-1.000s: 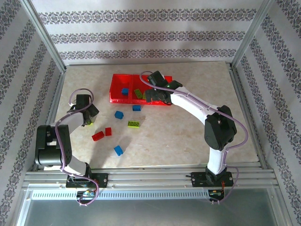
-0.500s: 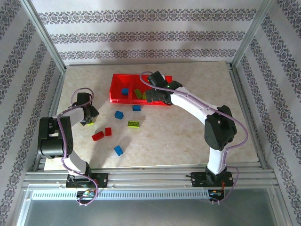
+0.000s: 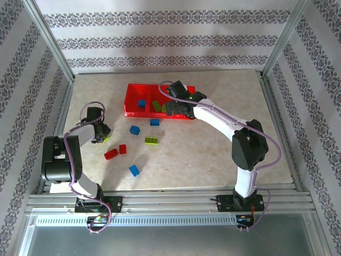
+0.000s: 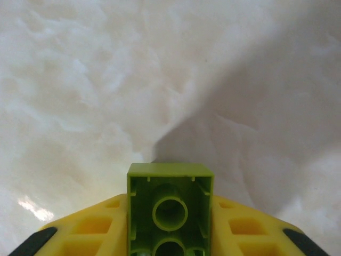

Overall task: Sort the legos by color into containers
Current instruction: Pick up the lego from the middle-left of the table, then place the lego in the container.

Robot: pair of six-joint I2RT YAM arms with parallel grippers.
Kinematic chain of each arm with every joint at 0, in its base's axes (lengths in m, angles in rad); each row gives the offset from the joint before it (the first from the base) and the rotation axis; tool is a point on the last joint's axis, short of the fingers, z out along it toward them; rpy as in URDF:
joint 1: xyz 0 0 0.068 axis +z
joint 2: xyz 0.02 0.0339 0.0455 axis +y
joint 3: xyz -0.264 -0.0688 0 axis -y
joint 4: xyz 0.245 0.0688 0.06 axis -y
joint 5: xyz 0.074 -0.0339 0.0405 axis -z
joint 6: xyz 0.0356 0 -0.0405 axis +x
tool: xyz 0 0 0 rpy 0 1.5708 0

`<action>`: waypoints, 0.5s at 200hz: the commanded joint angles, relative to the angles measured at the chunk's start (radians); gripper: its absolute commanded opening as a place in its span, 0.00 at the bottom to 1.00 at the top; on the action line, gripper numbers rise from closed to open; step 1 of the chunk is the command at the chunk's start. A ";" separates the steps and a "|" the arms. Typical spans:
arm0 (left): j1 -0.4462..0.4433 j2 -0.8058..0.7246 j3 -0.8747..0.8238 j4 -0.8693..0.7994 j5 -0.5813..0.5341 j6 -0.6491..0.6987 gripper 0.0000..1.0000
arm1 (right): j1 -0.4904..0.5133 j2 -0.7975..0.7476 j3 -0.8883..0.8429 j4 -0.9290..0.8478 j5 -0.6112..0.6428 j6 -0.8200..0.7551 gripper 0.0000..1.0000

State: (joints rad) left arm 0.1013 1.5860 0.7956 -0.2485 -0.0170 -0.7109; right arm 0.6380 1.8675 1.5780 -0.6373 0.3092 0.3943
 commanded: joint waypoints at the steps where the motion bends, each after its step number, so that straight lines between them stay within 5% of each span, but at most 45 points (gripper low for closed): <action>1: -0.029 -0.061 0.006 -0.029 0.048 -0.004 0.26 | 0.015 -0.060 -0.035 0.002 0.052 0.016 0.98; 59: -0.192 -0.153 0.135 -0.020 0.046 0.013 0.24 | 0.025 -0.165 -0.158 0.059 0.125 0.045 0.98; 100: -0.384 -0.036 0.292 0.067 0.053 0.043 0.24 | 0.032 -0.256 -0.266 0.112 0.188 0.078 0.98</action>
State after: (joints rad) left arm -0.1905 1.4719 0.9909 -0.2424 0.0265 -0.7071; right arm 0.6529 1.6775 1.3655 -0.5709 0.4236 0.4316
